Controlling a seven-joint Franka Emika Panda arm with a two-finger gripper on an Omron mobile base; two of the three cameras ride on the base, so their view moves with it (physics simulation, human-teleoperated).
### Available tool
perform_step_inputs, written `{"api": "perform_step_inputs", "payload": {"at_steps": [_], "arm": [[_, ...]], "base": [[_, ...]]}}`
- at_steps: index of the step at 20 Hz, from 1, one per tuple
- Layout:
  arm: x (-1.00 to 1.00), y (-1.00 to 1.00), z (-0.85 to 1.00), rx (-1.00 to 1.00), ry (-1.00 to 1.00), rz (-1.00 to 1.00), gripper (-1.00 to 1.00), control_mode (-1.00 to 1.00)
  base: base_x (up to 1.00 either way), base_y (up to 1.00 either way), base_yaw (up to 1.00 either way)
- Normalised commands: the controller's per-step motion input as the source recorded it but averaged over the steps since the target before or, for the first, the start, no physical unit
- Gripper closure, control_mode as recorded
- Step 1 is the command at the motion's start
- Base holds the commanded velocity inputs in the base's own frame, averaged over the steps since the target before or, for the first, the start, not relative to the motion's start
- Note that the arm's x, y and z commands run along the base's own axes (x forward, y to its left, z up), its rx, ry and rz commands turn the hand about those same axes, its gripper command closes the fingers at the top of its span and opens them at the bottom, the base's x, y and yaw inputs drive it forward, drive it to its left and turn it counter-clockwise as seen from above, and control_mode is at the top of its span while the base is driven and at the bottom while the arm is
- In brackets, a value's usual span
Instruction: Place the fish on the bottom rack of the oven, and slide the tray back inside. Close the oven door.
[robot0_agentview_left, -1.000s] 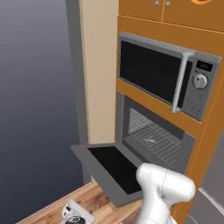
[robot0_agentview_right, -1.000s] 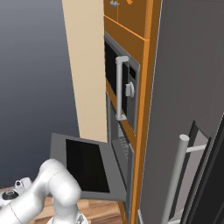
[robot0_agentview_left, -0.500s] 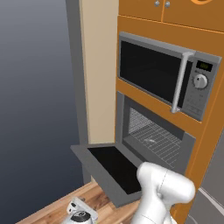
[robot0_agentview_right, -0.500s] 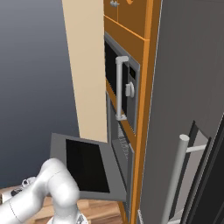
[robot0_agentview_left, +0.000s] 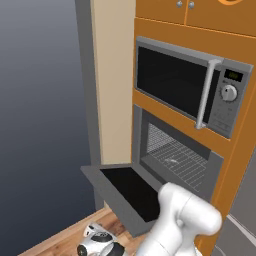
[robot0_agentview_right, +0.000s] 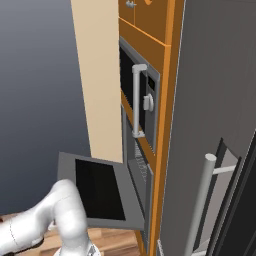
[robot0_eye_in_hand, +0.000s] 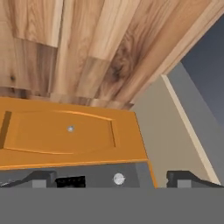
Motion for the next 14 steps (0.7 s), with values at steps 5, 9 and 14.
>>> {"api": "perform_step_inputs", "payload": {"at_steps": [5,9,14], "arm": [[0.51,-0.19,-0.89,-0.15,0.00,-0.09,-1.00,-1.00],[0.43,-0.37,-0.98,-0.20,-0.04,-0.13,-1.00,-1.00],[0.07,-0.58,-0.78,-0.26,-0.23,-0.23,-1.00,-1.00]], "base": [[0.00,0.00,0.00],[0.00,0.00,0.00],[0.00,0.00,0.00]]}}
